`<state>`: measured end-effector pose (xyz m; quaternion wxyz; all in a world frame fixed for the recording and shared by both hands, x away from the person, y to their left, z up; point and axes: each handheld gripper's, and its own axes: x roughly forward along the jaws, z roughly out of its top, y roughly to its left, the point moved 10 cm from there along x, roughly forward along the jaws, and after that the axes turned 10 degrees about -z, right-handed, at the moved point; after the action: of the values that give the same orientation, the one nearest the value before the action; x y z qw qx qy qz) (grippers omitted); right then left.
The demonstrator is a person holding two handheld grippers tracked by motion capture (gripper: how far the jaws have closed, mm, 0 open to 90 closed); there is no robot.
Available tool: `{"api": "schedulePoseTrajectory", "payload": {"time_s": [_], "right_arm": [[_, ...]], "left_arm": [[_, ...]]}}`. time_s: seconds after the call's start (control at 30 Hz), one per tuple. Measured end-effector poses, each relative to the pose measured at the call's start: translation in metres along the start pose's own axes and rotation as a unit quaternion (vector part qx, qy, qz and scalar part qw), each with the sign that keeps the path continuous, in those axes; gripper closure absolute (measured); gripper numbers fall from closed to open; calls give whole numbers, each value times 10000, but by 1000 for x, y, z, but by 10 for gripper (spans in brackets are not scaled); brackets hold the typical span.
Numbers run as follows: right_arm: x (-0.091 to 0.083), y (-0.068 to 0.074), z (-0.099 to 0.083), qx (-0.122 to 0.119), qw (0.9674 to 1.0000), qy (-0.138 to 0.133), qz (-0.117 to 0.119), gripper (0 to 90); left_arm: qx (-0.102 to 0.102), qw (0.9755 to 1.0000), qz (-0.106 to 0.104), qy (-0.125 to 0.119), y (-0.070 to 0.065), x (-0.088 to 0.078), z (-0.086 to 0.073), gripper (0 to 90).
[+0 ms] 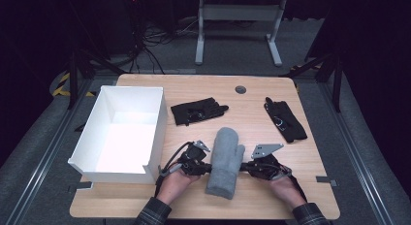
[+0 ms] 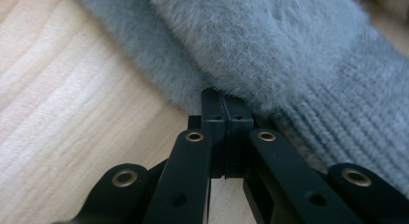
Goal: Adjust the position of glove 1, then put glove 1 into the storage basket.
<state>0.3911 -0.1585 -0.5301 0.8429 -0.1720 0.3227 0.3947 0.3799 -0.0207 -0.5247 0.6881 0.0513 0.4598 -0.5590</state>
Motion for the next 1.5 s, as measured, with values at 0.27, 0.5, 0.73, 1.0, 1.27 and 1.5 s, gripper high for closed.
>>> {"api": "schedulePoseTrajectory", "payload": {"time_s": [0.27,0.5,0.73,1.0,1.27,1.5], "right_arm": [[-7,-9,-3,46,9999,-25,-114,783],[-19,-27,-14,259,9991,16,-341,531],[-22,-41,-24,442,9975,63,-545,321],[-19,-43,-27,227,9968,71,-765,249],[-17,-42,-27,65,9962,67,-870,240],[-17,-42,-27,73,9962,38,-870,239]], "left_arm": [[-62,9986,303,-434,12,-24,11,834],[31,9961,459,-758,15,-38,27,518],[339,9935,468,-984,11,-37,55,227],[287,9939,638,-851,16,-11,68,67],[187,9947,723,-712,21,7,67,21],[56,9969,612,-491,31,26,54,6]]}}
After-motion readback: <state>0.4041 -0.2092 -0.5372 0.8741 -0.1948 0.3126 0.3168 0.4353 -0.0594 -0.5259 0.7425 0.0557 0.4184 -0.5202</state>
